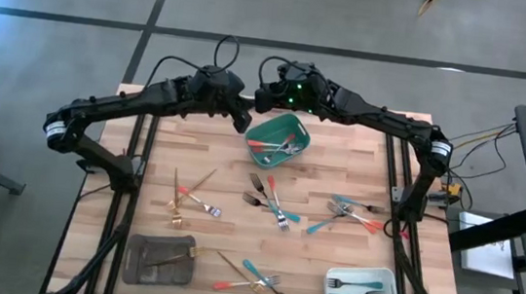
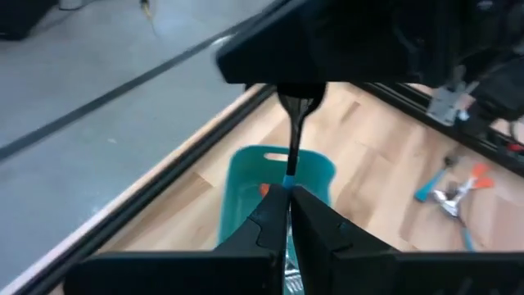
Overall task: Sort silverware by color (type)
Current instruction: Put the blue fork into the white bin
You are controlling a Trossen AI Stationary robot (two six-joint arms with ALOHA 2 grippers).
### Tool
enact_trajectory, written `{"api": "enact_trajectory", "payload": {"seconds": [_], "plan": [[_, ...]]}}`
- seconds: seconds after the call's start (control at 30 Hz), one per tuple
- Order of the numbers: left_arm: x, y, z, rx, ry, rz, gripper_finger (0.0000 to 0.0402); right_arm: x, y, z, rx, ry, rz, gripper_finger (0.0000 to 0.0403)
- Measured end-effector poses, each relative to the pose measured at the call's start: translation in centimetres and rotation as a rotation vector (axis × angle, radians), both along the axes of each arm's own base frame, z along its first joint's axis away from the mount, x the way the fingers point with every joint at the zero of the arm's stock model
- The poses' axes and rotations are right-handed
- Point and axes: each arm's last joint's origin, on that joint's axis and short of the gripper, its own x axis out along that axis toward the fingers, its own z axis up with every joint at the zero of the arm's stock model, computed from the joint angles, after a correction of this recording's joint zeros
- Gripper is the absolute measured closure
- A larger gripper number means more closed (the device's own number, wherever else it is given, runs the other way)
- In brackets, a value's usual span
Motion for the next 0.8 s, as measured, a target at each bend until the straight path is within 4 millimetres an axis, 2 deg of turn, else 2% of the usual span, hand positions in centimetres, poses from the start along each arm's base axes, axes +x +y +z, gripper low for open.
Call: {"api": "enact_trajectory", "payload": {"seconds": [0.5, 0.8], "plan": [[-0.05, 0.14, 0.08, 0.024, 0.003, 0.015, 0.0401, 0.03, 0.07, 0.03, 0.022, -0.010, 0.053, 0.0392], [-0.13, 0.17, 0.08, 0.032, 0.012, 0.032, 0.0401, 0.08, 0.13, 0.06, 0.040, -0.023, 0.076, 0.0336]]}}
